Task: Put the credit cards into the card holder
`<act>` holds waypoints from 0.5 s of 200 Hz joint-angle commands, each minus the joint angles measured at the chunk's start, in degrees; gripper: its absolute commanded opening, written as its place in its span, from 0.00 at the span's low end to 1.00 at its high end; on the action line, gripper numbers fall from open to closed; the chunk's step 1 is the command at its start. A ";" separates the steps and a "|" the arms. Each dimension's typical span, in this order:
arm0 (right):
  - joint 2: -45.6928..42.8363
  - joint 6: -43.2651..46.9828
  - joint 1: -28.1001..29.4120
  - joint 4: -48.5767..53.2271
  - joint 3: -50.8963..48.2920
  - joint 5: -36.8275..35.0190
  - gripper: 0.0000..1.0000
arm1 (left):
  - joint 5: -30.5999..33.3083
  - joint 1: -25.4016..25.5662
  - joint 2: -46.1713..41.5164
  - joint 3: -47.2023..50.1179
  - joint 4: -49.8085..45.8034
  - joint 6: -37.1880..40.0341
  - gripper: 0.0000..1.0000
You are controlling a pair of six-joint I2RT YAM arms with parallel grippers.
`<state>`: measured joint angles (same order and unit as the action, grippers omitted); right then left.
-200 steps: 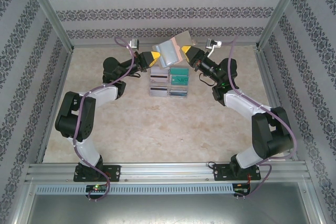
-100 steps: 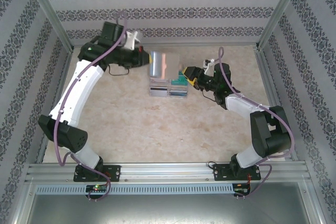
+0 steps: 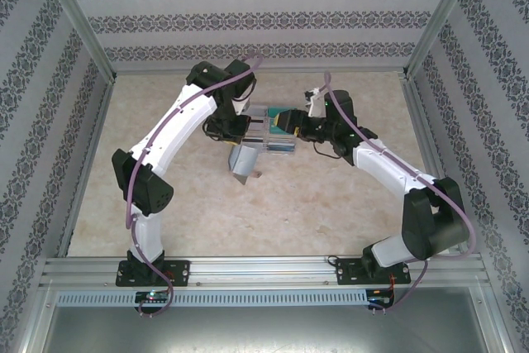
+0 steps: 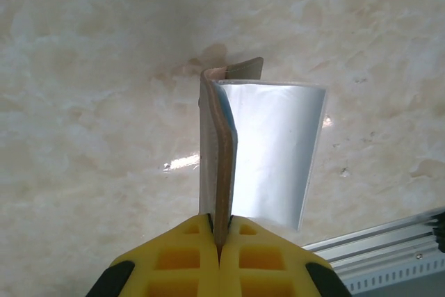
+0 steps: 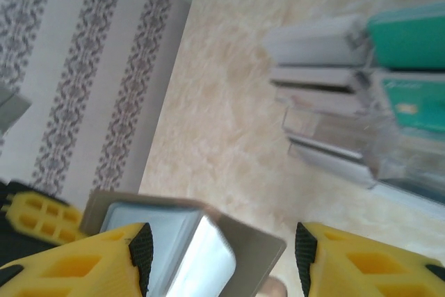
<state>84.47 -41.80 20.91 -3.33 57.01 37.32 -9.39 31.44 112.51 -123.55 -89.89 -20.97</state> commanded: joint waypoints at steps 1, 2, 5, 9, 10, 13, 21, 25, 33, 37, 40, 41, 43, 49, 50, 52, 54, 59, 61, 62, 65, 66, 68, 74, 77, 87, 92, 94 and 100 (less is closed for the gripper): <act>0.40 1.70 -0.07 0.85 -0.76 3.17 0.58 | -2.08 0.03 -1.36 1.81 -1.76 0.58 0.00; 0.38 1.76 -0.07 0.86 -0.80 3.23 0.58 | -2.19 0.02 -1.43 1.90 -1.64 0.58 0.00; 0.25 1.84 -0.14 0.94 -0.84 3.31 0.58 | -2.42 0.02 -1.57 2.17 -1.23 0.46 0.00; -0.07 2.10 -0.21 1.07 -0.93 3.60 0.58 | -2.51 0.02 -1.67 2.37 -0.90 0.23 0.00; -0.12 2.13 -0.23 1.15 -0.93 3.66 0.58 | -2.54 0.02 -1.72 2.45 -0.81 0.18 0.00; -0.25 2.24 -0.25 1.31 -0.94 3.90 0.58 | -2.68 0.05 -1.80 2.60 -0.63 0.15 0.00; -0.56 2.06 -0.30 1.06 -0.93 4.99 0.57 | -3.32 0.03 -2.21 3.33 0.07 0.47 0.00; -0.57 1.68 -0.25 0.51 -0.94 6.06 0.56 | -3.50 -0.05 -2.60 4.19 1.10 0.38 0.00; -0.54 0.78 -0.02 -1.02 -0.86 8.60 0.55 | -4.44 -0.19 -3.47 6.54 3.29 -0.04 0.00; -0.50 0.26 0.31 -1.77 -0.67 10.01 0.55 | -5.15 -0.24 -3.94 8.09 4.84 -0.35 0.00; -0.46 -0.02 0.66 -2.17 -0.51 11.11 0.54 | -5.76 -0.31 -4.40 9.38 6.13 -0.65 0.00; -0.50 -0.07 0.78 -2.28 -0.46 11.46 0.54 | -6.05 -0.32 -4.58 9.82 6.57 -0.78 0.00; -0.43 -0.18 0.97 -2.42 -0.29 11.99 0.54 | -6.69 -0.33 -4.82 10.67 7.51 -0.99 0.00; -0.46 0.21 1.86 -1.92 0.41 13.36 0.52 | -8.93 -0.33 -5.34 13.03 10.00 -1.48 0.00; -0.49 0.35 2.04 -1.71 0.52 13.47 0.52 | -9.26 -0.33 -5.44 13.45 10.39 -1.50 0.00; -0.52 0.68 2.30 -1.18 0.88 13.72 0.52 | -9.84 -0.33 -5.45 14.20 11.06 -1.68 0.00; -0.48 1.02 2.78 -0.63 1.16 13.87 0.51 | -10.23 -0.33 -5.50 14.73 11.64 -1.81 0.00; -0.41 1.92 3.75 0.84 1.98 14.00 0.50 | -10.90 -0.31 -5.52 16.07 13.13 -2.19 0.00; -0.32 2.15 4.13 1.28 2.10 14.01 0.49 | -11.04 -0.28 -5.56 16.72 13.68 -2.40 0.00; -0.34 2.20 4.31 1.52 2.16 14.01 0.49 | -11.02 -0.26 -5.64 17.05 13.99 -2.49 0.00; -0.22 2.33 4.68 1.73 2.37 14.03 0.48 | -11.13 -0.30 -5.67 17.96 14.82 -2.75 0.00; -0.20 2.29 4.89 1.79 2.39 14.02 0.48 | -11.20 -0.31 -5.65 18.24 15.09 -2.80 0.00; -0.05 2.19 5.21 1.78 2.40 13.97 0.47 | -11.18 -0.32 -5.75 18.82 15.68 -2.92 0.00; 0.41 1.62 6.02 1.35 2.07 13.77 0.44 | -11.66 -0.44 -6.00 20.52 17.49 -3.24 0.00; 0.78 1.25 6.33 0.99 1.75 13.68 0.43 | -11.82 -0.49 -6.17 21.45 18.48 -3.53 0.00; 1.95 -0.22 7.01 -0.71 0.25 13.21 0.40 | -12.18 -0.78 -6.98 24.46 21.68 -4.53 0.00; 2.74 -1.00 7.12 -1.58 -0.75 12.60 0.38 | -12.17 -1.06 -7.36 25.78 22.96 -4.91 0.00; 3.01 -1.44 7.19 -1.94 -1.22 12.29 0.36 | -12.06 -1.15 -7.49 26.33 23.41 -5.12 0.00; 3.89 -2.86 7.42 -3.63 -2.54 11.71 0.32 | -11.47 -1.55 -8.09 27.90 24.92 -5.79 0.00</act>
<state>85.32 -41.93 27.51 -3.27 57.23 48.42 -19.11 31.16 107.48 -100.71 -74.59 -23.40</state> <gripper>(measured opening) 0.365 0.053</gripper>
